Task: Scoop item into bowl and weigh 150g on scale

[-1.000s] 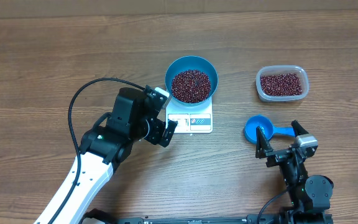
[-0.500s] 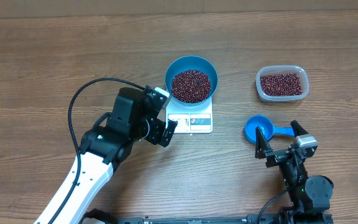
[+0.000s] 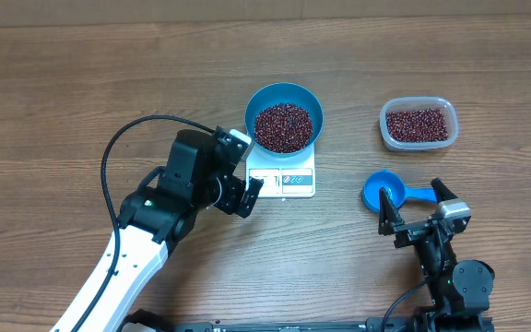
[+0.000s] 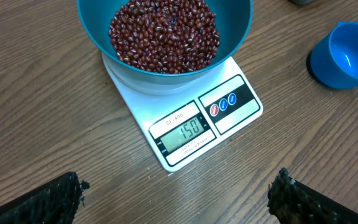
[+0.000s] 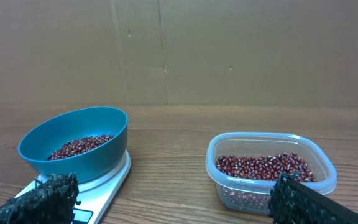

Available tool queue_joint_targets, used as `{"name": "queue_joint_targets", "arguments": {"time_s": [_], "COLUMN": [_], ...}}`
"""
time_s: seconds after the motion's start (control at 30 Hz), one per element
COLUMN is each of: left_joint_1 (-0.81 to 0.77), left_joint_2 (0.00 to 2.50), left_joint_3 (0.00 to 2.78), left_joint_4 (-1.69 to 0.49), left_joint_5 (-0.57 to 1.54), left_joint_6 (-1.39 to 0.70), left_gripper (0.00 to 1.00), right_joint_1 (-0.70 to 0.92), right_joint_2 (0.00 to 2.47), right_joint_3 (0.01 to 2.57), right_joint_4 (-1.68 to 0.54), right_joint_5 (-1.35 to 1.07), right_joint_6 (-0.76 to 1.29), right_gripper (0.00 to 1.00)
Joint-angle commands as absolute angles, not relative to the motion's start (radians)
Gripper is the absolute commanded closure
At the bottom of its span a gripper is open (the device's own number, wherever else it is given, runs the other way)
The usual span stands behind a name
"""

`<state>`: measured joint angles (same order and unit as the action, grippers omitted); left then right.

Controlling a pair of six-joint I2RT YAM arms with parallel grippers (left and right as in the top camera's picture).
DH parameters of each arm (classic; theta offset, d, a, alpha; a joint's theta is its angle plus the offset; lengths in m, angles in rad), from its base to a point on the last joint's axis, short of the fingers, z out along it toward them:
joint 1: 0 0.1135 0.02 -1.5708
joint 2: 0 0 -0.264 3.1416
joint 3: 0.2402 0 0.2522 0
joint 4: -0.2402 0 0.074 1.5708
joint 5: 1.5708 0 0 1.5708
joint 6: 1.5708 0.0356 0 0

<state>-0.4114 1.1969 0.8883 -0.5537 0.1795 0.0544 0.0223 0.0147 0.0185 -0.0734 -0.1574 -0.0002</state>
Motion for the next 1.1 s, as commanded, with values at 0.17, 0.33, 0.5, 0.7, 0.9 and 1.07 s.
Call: {"name": "queue_joint_targets", "arguments": {"time_s": [0.17, 0.33, 0.5, 0.7, 0.9, 1.07], "left_joint_1": [-0.375, -0.183, -0.049, -0.032, -0.032, -0.032], "left_joint_2": [1.01, 0.754, 0.562, 0.345, 0.186, 0.071], "left_joint_3": [0.838, 0.631, 0.446, 0.259, 0.107, 0.004], "left_joint_4": [-0.52, -0.254, -0.061, 0.067, 0.124, 0.093], "left_joint_5": [0.022, 0.114, 0.174, 0.093, 0.059, 0.056], "left_joint_6": [0.065, 0.049, 0.037, 0.038, 0.045, 0.056], "left_gripper": [0.0, 0.01, 0.01, 0.0, 0.0, 0.0], "right_joint_1": [0.031, 0.031, 0.031, 0.031, 0.031, 0.031], "right_joint_2": [0.003, 0.003, 0.003, 0.003, 0.003, 0.003], "right_joint_3": [0.008, 0.008, 0.008, 0.008, 0.008, 0.008], "right_joint_4": [-0.068, -0.068, -0.068, -0.068, -0.068, -0.068], "right_joint_5": [-0.158, -0.157, -0.157, -0.157, -0.157, -0.157], "right_joint_6": [-0.005, -0.005, -0.005, -0.005, -0.005, -0.005], "right_gripper": [0.0, 0.0, 0.0, 0.0, 0.0, 0.0]}}
